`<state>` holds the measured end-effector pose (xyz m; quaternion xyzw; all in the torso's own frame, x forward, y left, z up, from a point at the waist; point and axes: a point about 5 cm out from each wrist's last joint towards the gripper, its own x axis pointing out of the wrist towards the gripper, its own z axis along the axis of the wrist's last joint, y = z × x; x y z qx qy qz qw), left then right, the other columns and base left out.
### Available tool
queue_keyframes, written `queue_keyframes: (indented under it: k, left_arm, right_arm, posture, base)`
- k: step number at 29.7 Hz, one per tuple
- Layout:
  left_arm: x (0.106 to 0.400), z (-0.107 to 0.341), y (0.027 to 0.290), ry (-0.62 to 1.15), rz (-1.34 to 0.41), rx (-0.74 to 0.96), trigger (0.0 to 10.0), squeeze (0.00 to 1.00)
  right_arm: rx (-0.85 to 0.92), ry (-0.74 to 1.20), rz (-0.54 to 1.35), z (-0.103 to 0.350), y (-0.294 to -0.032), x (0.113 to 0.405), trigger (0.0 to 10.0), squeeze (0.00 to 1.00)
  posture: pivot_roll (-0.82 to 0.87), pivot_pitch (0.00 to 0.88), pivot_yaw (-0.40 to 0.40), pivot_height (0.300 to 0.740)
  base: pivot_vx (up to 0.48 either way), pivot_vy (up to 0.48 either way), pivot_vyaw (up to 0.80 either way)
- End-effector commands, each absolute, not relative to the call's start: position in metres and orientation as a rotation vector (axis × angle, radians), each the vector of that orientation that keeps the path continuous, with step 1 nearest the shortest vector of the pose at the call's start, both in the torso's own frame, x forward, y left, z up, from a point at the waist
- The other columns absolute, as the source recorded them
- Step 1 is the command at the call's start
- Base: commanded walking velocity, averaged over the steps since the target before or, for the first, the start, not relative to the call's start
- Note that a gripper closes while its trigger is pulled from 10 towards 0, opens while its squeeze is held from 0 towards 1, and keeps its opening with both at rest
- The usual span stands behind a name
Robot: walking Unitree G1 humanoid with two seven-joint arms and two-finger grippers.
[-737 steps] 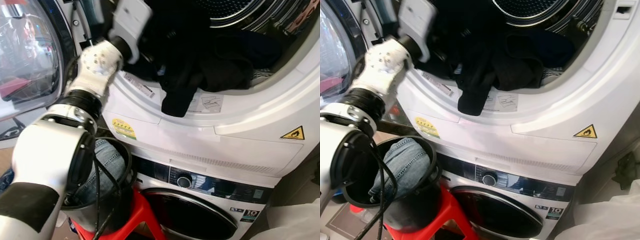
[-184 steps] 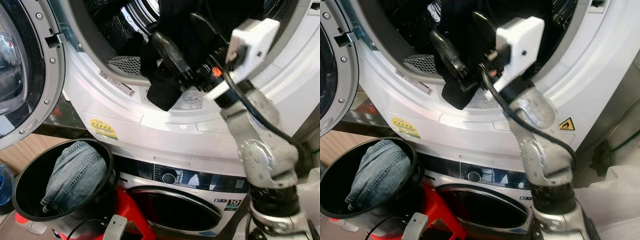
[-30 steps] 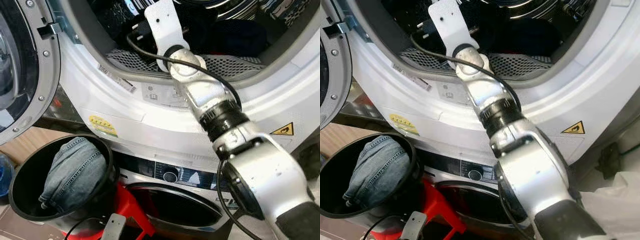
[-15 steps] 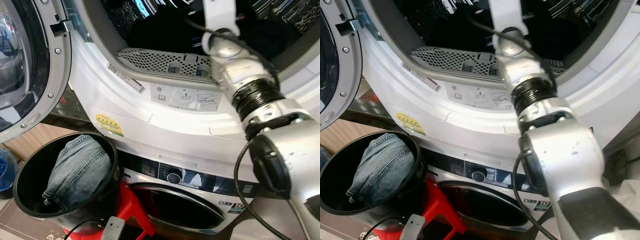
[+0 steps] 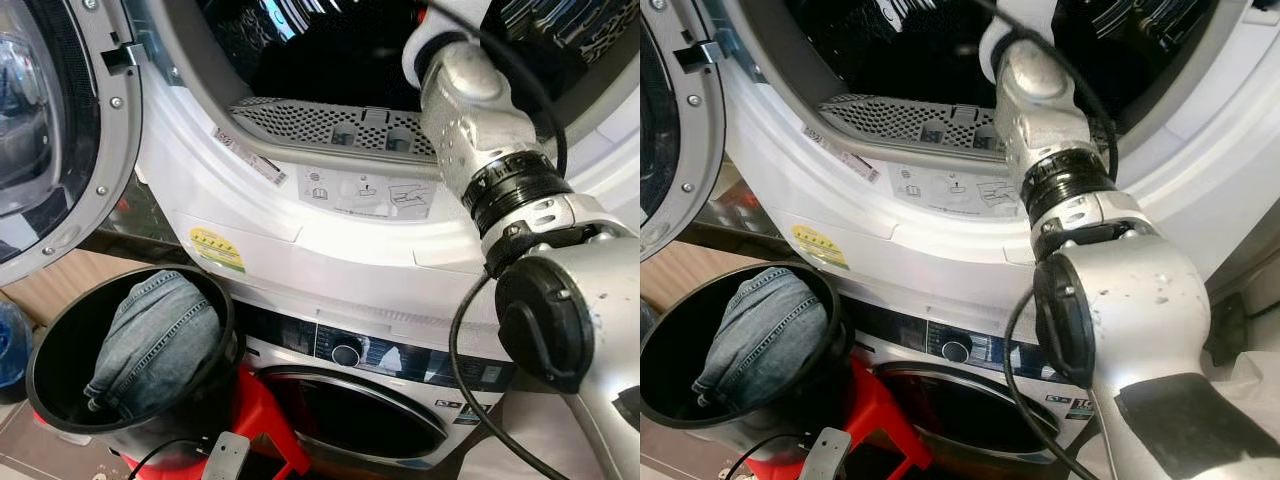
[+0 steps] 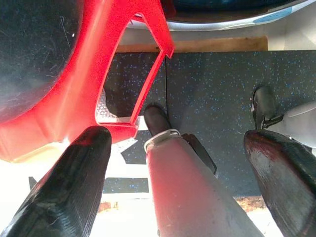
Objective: Clothes washing
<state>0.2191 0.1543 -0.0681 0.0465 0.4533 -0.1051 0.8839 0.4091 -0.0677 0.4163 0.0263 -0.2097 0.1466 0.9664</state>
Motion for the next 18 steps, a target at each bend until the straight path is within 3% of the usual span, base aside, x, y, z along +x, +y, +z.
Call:
queue_keyframes:
  k: [1,10,14,18]
  left_arm:
    - [0.215,-0.07,0.157,0.962,-0.214,0.1,10.0,0.0]
    - [0.218,-0.069,0.155,0.959,-0.216,0.092,10.0,0.0]
    - [0.218,-0.069,0.155,0.958,-0.217,0.091,10.0,0.0]
    - [0.219,-0.069,0.154,0.956,-0.218,0.09,10.0,0.0]
  right_arm:
    - [0.056,-0.43,0.378,0.421,-0.059,0.405,10.0,0.0]
    - [-0.077,-0.458,0.374,0.398,-0.097,0.409,10.0,0.0]
    - [-0.096,-0.537,0.326,0.401,-0.121,0.396,10.0,0.0]
    - [-0.02,-0.647,0.391,0.407,-0.126,0.373,10.0,0.0]
  posture:
    - [-0.13,0.088,0.079,0.74]
    - [-0.17,0.107,0.098,0.74]
    - [-0.18,0.109,0.103,0.74]
    - [-0.19,0.11,0.106,0.74]
  base:
    - [0.0,0.0,0.0]
    - [0.0,0.0,0.0]
    - [0.0,0.0,0.0]
    - [0.0,0.0,0.0]
